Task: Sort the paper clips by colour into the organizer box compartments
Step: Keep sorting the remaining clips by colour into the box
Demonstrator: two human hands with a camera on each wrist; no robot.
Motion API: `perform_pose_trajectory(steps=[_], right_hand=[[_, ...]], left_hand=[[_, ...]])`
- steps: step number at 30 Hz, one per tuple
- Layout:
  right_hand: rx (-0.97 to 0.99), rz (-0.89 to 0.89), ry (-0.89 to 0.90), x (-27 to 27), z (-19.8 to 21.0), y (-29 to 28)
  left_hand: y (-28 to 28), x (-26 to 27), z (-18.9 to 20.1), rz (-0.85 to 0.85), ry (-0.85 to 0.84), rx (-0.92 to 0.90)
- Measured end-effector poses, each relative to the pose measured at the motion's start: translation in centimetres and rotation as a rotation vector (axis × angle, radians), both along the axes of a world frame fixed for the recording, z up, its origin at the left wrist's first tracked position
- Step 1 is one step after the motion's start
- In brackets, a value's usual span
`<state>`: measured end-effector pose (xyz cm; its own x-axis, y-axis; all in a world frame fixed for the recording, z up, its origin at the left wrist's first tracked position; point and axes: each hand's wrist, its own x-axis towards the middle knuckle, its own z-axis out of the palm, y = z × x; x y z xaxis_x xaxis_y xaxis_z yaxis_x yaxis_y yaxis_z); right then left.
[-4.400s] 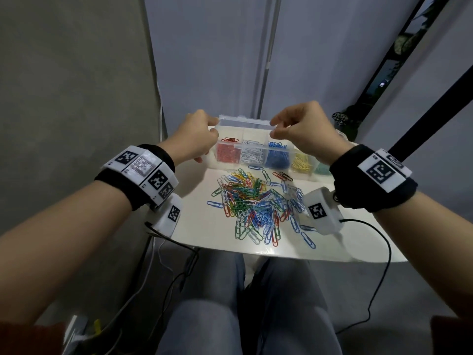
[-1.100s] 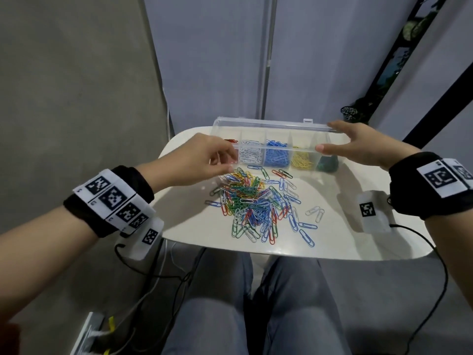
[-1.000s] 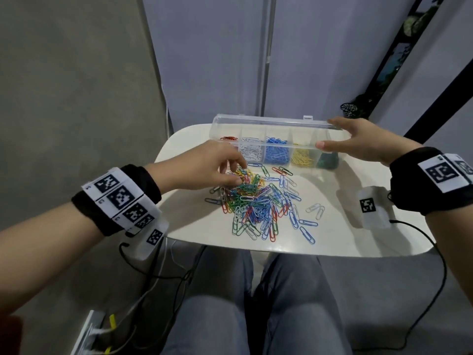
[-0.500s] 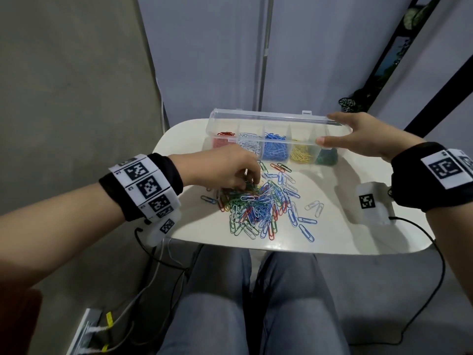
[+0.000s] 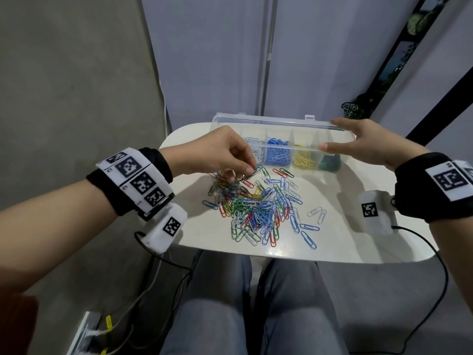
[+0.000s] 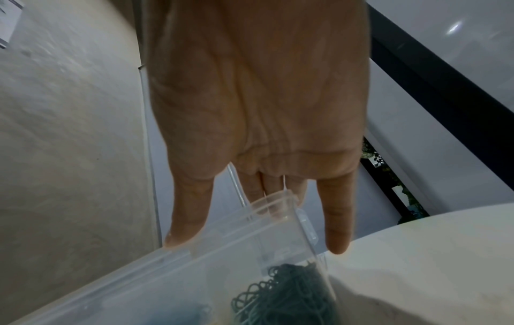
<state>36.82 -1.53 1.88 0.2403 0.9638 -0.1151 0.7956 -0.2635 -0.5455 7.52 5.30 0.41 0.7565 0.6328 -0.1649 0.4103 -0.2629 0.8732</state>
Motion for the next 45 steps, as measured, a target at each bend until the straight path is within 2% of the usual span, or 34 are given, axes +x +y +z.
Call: perform_pose_trajectory(steps=[6,14,23,32,40,45], right_hand=[[-0.002,-0.005,0.003,0.0,0.0,0.0],[-0.002,-0.001,0.008,0.0,0.0,-0.1],[0.005,0.001,0.008,0.0,0.0,0.1],[0.008,-0.001,0.011,0.1,-0.1,0.1],[0.013,0.003,0.021,0.0,-0.1,0.0],[0.018,0.009,0.024,0.1,-0.2,0.0]], left_hand=[[0.1,-0.2,0.2,0.035,-0.096,-0.156],[-0.4,-0.3,0.0,0.024,-0.053,-0.208],[-0.4,-0.4,-0.3,0.052,-0.065,-0.195],[-0.4,0.0,-1.2,0.028,0.038,-0.026],[-0.6,0.3,-0.7,0.106,0.043,-0.044],[-1.0,0.6,0.1,0.112,-0.042,-0.088]])
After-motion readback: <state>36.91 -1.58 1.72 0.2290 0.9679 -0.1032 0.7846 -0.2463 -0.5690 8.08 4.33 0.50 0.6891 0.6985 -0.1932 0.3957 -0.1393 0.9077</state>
